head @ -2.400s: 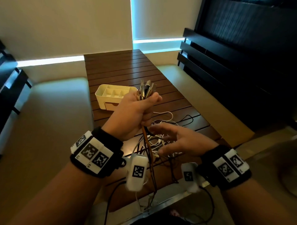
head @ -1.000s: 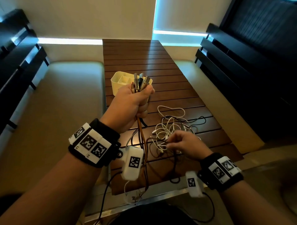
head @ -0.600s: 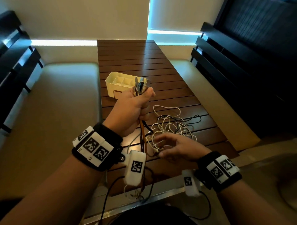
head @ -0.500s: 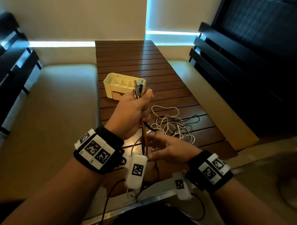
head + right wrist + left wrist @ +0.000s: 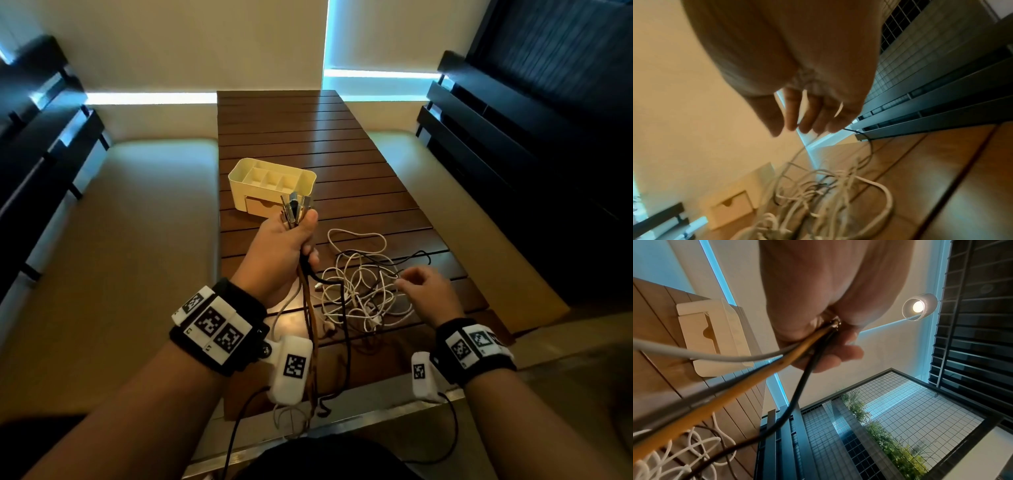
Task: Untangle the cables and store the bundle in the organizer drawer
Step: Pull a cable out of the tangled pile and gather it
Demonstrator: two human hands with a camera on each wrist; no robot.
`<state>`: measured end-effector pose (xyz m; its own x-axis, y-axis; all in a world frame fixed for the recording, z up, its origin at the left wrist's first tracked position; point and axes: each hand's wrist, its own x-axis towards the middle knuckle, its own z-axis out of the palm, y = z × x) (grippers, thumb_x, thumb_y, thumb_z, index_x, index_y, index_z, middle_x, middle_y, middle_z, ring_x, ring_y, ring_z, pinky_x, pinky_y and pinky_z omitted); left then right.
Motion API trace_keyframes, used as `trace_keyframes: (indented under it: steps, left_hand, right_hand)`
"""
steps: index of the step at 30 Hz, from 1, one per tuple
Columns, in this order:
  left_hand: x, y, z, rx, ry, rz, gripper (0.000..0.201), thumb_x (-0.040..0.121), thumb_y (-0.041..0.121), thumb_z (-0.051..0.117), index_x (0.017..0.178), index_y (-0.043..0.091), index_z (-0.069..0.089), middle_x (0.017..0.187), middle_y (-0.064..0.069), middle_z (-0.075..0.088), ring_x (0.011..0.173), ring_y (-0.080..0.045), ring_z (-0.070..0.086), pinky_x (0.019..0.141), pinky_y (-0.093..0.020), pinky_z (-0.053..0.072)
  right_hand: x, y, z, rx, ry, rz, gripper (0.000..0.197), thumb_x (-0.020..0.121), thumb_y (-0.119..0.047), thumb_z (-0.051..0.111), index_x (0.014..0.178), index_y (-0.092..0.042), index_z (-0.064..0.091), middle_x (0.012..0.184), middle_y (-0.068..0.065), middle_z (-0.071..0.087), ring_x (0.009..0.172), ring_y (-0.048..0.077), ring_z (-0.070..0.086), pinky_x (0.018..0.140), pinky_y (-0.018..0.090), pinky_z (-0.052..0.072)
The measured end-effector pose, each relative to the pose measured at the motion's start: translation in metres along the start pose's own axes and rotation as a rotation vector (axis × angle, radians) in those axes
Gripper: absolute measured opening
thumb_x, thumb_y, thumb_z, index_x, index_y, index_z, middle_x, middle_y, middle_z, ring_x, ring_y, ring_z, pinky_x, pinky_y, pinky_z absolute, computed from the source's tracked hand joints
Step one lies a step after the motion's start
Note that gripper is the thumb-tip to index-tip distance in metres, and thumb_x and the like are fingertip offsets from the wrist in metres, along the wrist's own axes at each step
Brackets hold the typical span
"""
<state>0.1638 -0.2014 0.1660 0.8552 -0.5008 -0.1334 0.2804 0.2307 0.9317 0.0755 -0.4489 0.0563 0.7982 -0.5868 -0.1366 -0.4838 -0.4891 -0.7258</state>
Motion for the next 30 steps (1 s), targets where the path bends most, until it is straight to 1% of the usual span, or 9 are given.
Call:
trace_keyframes:
  steps: [3,6,11,15,18,21,25,28,30]
  left_hand:
    - [0.002,-0.001,0.008,0.07,-0.019,0.004,0.013,0.103,0.026,0.051,0.104,0.014,0.045,0.059,0.002,0.039,0.049,-0.01,0.04,0.055,-0.029,0.039]
    - [0.003,-0.002,0.016,0.101,-0.032,0.011,0.012,0.103,0.025,0.05,0.105,0.015,0.044,0.059,0.003,0.038,0.049,-0.01,0.037,0.054,-0.028,0.037]
    - [0.004,-0.003,0.024,0.122,-0.012,0.018,0.013,0.103,0.024,0.051,0.096,0.015,0.045,0.058,0.002,0.036,0.047,-0.01,0.035,0.047,-0.023,0.038]
    - [0.008,-0.005,0.029,0.089,0.016,0.02,0.013,0.102,0.024,0.053,0.106,0.015,0.043,0.058,0.002,0.035,0.044,-0.009,0.035,0.045,-0.023,0.039]
    - [0.011,-0.006,0.033,0.089,0.03,0.02,0.016,0.102,0.024,0.053,0.112,0.016,0.043,0.059,0.002,0.035,0.044,-0.009,0.036,0.045,-0.023,0.038]
    - [0.014,-0.006,0.037,0.097,0.048,0.016,0.014,0.102,0.025,0.052,0.106,0.014,0.044,0.059,0.001,0.036,0.044,-0.009,0.036,0.045,-0.022,0.038]
    - [0.019,-0.008,0.04,0.09,0.074,0.011,0.015,0.101,0.026,0.052,0.101,0.013,0.043,0.059,0.002,0.036,0.045,-0.009,0.035,0.045,-0.022,0.037]
    - [0.022,-0.01,0.043,0.089,0.079,0.009,0.015,0.101,0.026,0.052,0.104,0.014,0.044,0.06,0.001,0.036,0.045,-0.009,0.035,0.045,-0.021,0.037]
    - [0.024,-0.01,0.045,0.087,0.082,0.006,0.015,0.101,0.026,0.052,0.099,0.014,0.045,0.06,0.001,0.036,0.045,-0.009,0.035,0.045,-0.021,0.037]
  right_hand:
    - [0.018,0.028,0.002,-0.265,-0.02,0.169,0.045,0.088,-0.04,0.07,0.123,-0.015,0.058,0.126,0.01,0.055,0.11,0.025,0.057,0.09,0.036,0.048]
    - [0.026,0.043,0.011,-0.396,-0.175,0.259,0.039,0.091,-0.035,0.068,0.122,-0.011,0.061,0.117,0.01,0.065,0.105,0.026,0.062,0.089,0.036,0.051]
    - [0.03,0.024,0.005,0.282,-0.218,0.232,0.014,0.095,-0.004,0.061,0.108,0.002,0.061,0.087,0.013,0.067,0.067,0.019,0.064,0.055,0.027,0.055]
    - [0.028,-0.002,-0.017,0.731,-0.356,0.212,0.014,0.1,-0.009,0.054,0.102,0.002,0.061,0.086,0.018,0.068,0.068,0.022,0.068,0.051,0.024,0.054]
    - [0.032,0.007,-0.019,0.279,-0.445,0.199,0.025,0.1,-0.024,0.056,0.097,-0.002,0.068,0.09,0.013,0.073,0.072,0.02,0.069,0.057,0.027,0.055]
    - [0.046,0.03,-0.011,-0.26,-0.292,0.091,0.021,0.096,-0.031,0.06,0.085,-0.017,0.07,0.094,0.004,0.073,0.086,0.02,0.067,0.077,0.035,0.057]
    - [0.055,0.043,-0.009,-0.237,-0.172,0.03,0.012,0.092,-0.018,0.059,0.097,-0.022,0.07,0.109,0.0,0.063,0.098,0.017,0.059,0.083,0.027,0.044]
    - [0.054,0.046,-0.006,-0.265,-0.086,-0.216,0.023,0.088,-0.006,0.06,0.106,-0.016,0.07,0.112,-0.005,0.048,0.101,0.015,0.053,0.088,0.026,0.043]
    - [0.054,0.042,-0.002,-0.313,-0.175,-0.326,0.021,0.088,-0.006,0.058,0.103,-0.014,0.071,0.114,-0.005,0.053,0.103,0.015,0.054,0.09,0.03,0.048]
